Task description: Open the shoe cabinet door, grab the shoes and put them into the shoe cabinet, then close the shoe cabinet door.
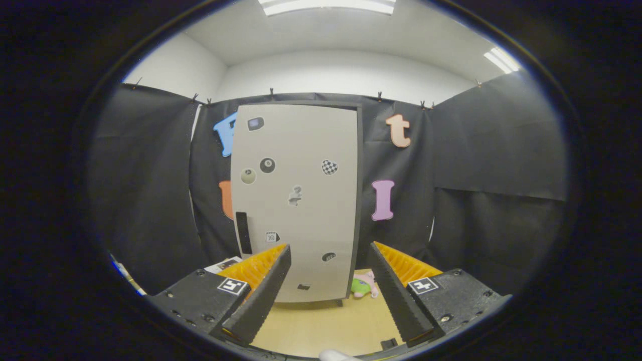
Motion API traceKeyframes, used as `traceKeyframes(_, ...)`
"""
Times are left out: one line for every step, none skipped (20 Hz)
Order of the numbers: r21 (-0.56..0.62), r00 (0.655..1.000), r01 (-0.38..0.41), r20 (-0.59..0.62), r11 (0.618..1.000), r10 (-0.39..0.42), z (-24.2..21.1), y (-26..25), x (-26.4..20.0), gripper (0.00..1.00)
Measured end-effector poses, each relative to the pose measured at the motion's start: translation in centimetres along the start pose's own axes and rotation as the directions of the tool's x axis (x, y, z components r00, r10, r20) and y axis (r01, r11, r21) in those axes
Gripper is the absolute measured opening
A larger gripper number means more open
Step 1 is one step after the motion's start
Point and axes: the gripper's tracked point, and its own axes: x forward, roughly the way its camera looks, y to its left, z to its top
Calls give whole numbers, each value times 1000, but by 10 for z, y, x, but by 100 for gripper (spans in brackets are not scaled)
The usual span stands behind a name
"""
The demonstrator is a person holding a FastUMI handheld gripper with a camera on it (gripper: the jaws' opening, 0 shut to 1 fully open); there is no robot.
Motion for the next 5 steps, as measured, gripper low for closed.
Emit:
traceKeyframes(-2,1000,-1,3,1000,1,0,0,0,100)
traceKeyframes(-3,1000,-1,6,1000,1,2,0,0,100)
traceKeyframes(-3,1000,-5,7,1000,5,3,1,0,100)
traceKeyframes(-5,1000,-8,8,1000,8,3,2,0,100)
traceKeyframes(-9,1000,-11,7,1000,11,3,2,0,100)
